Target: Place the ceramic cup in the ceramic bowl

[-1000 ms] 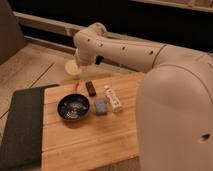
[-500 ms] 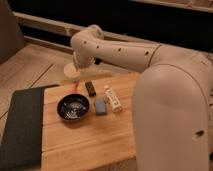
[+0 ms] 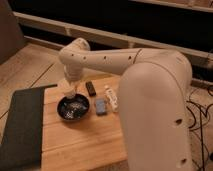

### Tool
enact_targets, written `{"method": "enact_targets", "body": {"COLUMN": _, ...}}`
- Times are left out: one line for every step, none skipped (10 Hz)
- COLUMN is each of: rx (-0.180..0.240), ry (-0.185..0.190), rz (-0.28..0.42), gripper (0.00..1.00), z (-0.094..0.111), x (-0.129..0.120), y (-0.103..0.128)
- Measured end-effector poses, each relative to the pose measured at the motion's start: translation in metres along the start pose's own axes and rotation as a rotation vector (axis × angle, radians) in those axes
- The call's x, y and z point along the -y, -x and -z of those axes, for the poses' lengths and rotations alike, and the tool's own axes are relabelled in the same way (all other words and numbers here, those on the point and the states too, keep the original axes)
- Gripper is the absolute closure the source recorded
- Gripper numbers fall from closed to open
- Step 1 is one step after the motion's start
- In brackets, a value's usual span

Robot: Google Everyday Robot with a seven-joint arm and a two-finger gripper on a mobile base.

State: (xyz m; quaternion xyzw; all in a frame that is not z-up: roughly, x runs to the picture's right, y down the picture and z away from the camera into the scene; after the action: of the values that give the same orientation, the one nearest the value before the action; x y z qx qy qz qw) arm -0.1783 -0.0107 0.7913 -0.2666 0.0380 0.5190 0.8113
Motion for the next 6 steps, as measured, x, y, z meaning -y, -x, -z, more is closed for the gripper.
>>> {"method": "enact_targets", "body": {"rx": -0.03, "ry": 0.005, "rz": -0.026, "gripper": 1.0, "z": -0.013, "x": 0.0, "y": -0.005}}
{"method": "enact_targets", "body": {"rx": -0.048, "ry": 0.008, "rz": -0.04, "gripper": 1.0, "z": -0.021, "x": 0.0, "y": -0.008}}
{"method": "enact_targets", "body": {"rx": -0.071, "ry": 0.015, "rz": -0.052, "gripper": 1.0, "z": -0.034, "x": -0.003, "y": -0.01}}
{"method": "enact_targets", "body": {"rx": -0.078, "ry": 0.023, "rz": -0.049, "gripper": 1.0, "z": -0.041, "x": -0.006, "y": -0.009}}
{"method": "enact_targets", "body": {"rx": -0.081, "ry": 0.03, "rz": -0.044, "gripper": 1.0, "z": -0.046, "x": -0.006, "y": -0.007}}
{"method": "enact_targets", "body": {"rx": -0.093, "ry": 0.036, "rz": -0.034, "gripper": 1.0, "z": -0.053, "x": -0.004, "y": -0.006}}
